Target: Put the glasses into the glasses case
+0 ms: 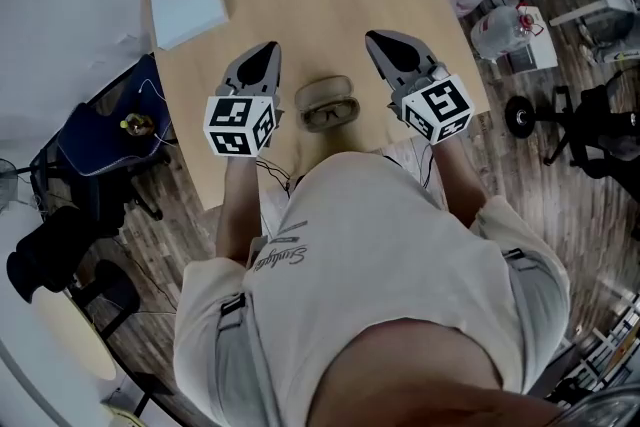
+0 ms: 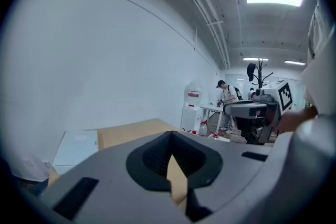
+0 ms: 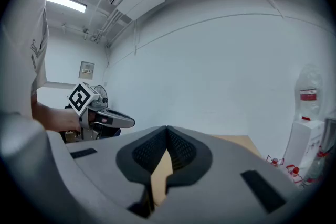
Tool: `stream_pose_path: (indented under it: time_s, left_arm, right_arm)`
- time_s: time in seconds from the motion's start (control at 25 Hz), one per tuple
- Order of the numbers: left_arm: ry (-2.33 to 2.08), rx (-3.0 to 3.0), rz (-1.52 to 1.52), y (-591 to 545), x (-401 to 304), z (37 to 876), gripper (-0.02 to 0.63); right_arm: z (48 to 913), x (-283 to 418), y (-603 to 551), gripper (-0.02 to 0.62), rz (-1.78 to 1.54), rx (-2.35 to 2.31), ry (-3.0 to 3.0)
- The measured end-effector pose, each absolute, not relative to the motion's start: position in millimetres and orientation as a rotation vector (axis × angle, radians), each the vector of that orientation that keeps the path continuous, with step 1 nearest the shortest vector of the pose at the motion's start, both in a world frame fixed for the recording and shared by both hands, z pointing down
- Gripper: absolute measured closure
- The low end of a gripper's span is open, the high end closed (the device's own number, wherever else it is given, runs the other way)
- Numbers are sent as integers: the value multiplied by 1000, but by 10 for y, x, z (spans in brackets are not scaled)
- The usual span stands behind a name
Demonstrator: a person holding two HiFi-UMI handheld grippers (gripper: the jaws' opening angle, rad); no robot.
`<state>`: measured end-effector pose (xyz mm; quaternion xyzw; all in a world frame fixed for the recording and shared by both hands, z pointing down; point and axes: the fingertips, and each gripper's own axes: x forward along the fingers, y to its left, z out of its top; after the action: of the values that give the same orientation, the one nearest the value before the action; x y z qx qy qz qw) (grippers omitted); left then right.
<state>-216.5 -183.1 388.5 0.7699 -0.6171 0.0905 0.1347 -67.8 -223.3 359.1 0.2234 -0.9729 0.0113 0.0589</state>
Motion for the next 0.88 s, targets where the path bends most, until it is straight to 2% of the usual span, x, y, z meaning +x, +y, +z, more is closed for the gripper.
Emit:
stream_pose_path:
  time_s: [0.88]
  left_arm:
    - [-1968,2258,114,-1885,-2290,3256,592]
  right_arm:
    - [2994,-752,-2252,600,-60,686,-3045]
